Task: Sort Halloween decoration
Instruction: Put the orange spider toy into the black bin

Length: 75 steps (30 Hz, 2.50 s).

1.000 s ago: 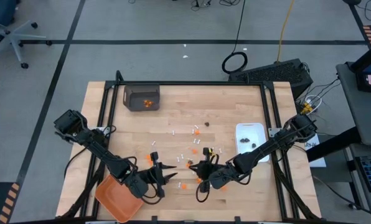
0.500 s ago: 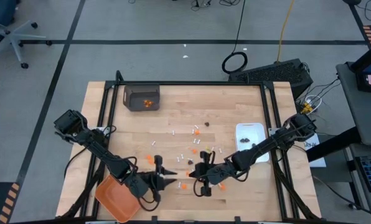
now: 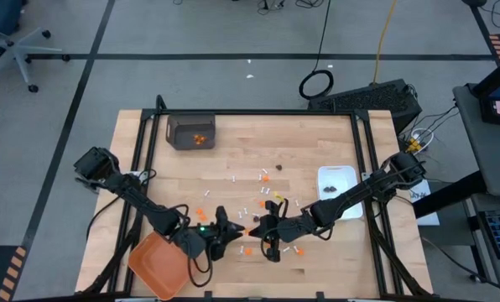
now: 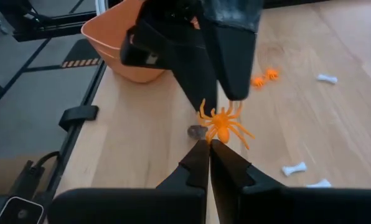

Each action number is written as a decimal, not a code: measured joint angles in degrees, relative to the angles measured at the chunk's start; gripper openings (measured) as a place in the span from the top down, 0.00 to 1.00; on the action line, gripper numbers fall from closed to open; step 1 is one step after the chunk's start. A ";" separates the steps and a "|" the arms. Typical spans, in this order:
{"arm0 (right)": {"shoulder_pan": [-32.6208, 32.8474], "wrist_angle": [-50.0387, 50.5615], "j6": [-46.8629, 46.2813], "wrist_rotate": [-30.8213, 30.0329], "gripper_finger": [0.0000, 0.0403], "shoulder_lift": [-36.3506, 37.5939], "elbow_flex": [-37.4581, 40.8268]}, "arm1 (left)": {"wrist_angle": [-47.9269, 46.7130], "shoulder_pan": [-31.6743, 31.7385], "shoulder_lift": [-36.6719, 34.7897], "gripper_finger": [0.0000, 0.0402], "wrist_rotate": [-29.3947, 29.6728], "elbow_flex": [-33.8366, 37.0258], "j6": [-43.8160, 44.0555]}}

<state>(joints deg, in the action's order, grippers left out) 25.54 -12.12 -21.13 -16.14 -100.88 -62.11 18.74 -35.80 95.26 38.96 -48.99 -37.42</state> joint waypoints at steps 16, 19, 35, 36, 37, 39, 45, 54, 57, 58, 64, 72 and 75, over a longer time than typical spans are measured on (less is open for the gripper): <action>-0.13 -0.09 2.34 0.04 1.00 -0.02 0.00 | 0.25 2.49 0.00 0.71 -4.61 0.00 -13.10; -0.22 -0.09 2.32 0.04 1.00 -0.02 0.00 | 0.28 3.33 0.00 0.71 -5.23 0.00 -14.39; -0.48 -0.08 2.15 0.04 1.00 -0.02 0.00 | 0.47 3.57 0.00 0.92 -7.39 0.00 -15.59; -0.48 -0.07 2.15 0.03 1.00 -0.02 0.00 | 0.41 3.57 0.00 0.95 -7.39 0.00 -15.57; -0.48 -0.07 2.12 0.00 1.00 -0.02 0.00 | 0.31 3.57 0.00 0.97 -7.39 0.00 -15.47; -0.48 -0.07 1.54 -0.15 0.99 -0.02 0.00 | 0.21 3.57 0.00 0.99 -7.46 0.00 -15.44; -0.61 3.27 1.25 -0.13 0.82 -0.02 0.00 | 0.00 3.44 0.00 0.99 -7.46 0.00 -15.26; 0.00 11.58 -2.48 -2.34 0.50 -0.04 0.00 | -2.86 4.11 -2.02 0.99 -7.33 0.00 -14.08; 1.76 11.38 -2.81 -9.27 0.48 -0.07 0.00 | -7.28 5.55 -5.37 0.99 -7.17 0.00 -12.66; 2.43 11.14 -2.76 -12.11 0.48 -0.15 0.00 | -9.90 6.20 -6.75 0.99 -7.02 0.00 -11.49; 4.80 5.02 -0.04 -21.51 0.50 -3.34 0.00 | -26.07 12.70 -17.40 0.99 -3.22 0.00 -1.39; 4.94 -8.43 5.01 -21.22 0.51 -8.98 0.00 | -37.89 29.74 -28.35 0.99 0.60 0.00 4.16; 4.94 -11.39 5.75 -21.01 0.51 -10.60 0.00 | -39.68 38.04 -29.66 0.99 -0.99 0.00 4.23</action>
<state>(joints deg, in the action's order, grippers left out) 30.48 -23.51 -15.38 -37.15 -111.48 -62.11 -20.94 2.25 65.60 37.97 -48.99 -33.19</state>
